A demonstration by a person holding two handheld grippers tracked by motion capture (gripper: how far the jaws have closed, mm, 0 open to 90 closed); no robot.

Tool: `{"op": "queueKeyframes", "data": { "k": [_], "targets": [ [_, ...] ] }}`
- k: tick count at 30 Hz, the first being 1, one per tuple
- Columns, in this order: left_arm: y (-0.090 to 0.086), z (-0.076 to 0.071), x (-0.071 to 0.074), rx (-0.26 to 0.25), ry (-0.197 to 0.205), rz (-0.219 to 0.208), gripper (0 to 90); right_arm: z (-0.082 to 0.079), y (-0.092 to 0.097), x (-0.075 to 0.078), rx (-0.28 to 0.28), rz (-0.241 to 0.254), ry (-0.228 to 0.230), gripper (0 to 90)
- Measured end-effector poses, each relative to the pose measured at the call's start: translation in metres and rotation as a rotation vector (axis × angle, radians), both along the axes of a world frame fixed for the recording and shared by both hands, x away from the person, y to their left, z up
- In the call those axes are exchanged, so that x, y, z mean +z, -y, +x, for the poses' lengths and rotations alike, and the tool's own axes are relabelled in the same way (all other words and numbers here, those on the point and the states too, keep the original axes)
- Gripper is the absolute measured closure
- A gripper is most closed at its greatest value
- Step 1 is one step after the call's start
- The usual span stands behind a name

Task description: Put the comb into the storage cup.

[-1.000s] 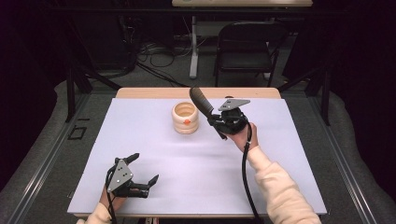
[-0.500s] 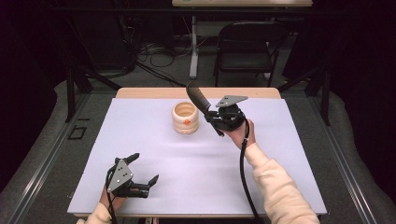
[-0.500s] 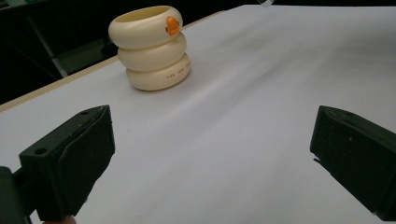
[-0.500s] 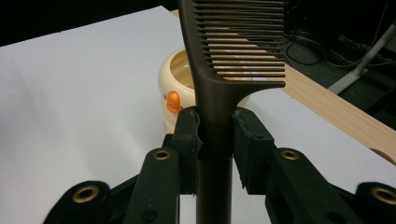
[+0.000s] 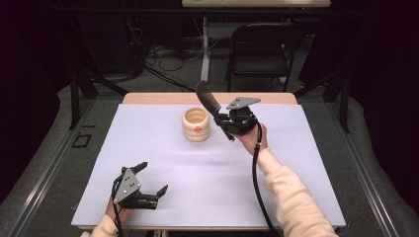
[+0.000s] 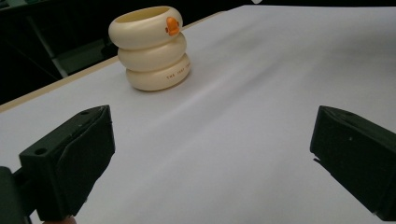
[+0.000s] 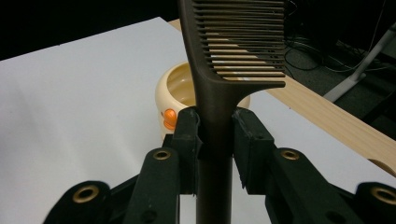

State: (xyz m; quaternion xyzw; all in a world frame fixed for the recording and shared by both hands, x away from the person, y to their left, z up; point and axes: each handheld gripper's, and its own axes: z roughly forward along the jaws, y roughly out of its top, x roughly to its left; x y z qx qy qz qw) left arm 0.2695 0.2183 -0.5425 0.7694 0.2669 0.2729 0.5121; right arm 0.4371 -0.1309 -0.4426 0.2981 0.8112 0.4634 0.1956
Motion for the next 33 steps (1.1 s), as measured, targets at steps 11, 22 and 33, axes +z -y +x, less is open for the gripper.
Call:
{"op": "queueKeyframes", "data": {
  "k": [11, 22, 33],
  "targets": [
    [0.000, 0.000, 0.000, -0.001, 0.002, -0.001, 0.0, 0.006, -0.004, 0.000, -0.008, 0.017, 0.003, 72.4],
    [0.000, 0.000, 0.000, -0.001, 0.000, -0.002, 0.0, 0.008, -0.009, 0.001, -0.011, 0.030, 0.006, 72.4],
    [0.000, 0.000, 0.000, -0.004, -0.001, 0.001, 0.0, 0.011, -0.012, 0.002, -0.009, 0.034, 0.008, 72.4]
  ]
}}
